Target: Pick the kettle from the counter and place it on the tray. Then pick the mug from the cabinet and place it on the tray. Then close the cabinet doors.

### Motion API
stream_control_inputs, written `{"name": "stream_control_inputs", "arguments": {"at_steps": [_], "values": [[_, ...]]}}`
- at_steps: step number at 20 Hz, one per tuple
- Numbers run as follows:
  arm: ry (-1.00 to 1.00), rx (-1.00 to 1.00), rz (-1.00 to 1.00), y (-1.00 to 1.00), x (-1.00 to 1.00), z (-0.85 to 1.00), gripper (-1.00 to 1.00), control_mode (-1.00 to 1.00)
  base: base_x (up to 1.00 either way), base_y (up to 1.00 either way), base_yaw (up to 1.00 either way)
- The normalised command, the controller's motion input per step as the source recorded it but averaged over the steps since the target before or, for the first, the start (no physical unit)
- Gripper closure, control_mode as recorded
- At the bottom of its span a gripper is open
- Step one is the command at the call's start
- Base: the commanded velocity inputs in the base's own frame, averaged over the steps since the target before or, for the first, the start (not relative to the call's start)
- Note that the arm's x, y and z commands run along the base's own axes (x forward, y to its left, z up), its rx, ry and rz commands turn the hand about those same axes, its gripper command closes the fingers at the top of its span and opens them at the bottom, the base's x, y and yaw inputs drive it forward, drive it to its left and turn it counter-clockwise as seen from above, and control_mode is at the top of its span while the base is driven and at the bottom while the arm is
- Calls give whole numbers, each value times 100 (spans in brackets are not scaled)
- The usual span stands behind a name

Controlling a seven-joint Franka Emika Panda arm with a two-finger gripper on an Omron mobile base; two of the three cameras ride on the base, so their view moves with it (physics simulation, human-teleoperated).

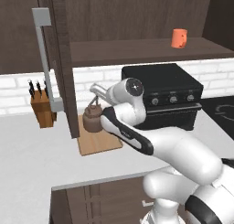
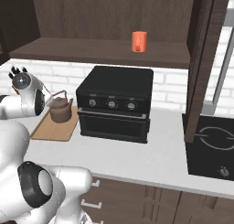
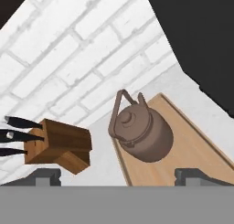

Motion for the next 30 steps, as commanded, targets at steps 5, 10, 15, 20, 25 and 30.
{"name": "stream_control_inputs", "arguments": {"at_steps": [5,10,15,20,25,30], "values": [[7,-2,-1,-20,-12,2,-100,-100,0,0,0],[1,-1,0,-1,-1,0,-100,-100,0,0,0],[4,-7,0,-12,0,12,-100,-100,0,0,0],[11,-14,0,-53,-4,66,-100,-100,0,0,0],[20,-17,0,-74,-40,63,-100,-100,0,0,0],[5,-9,0,-96,-39,11,-100,-100,0,0,0]]}}
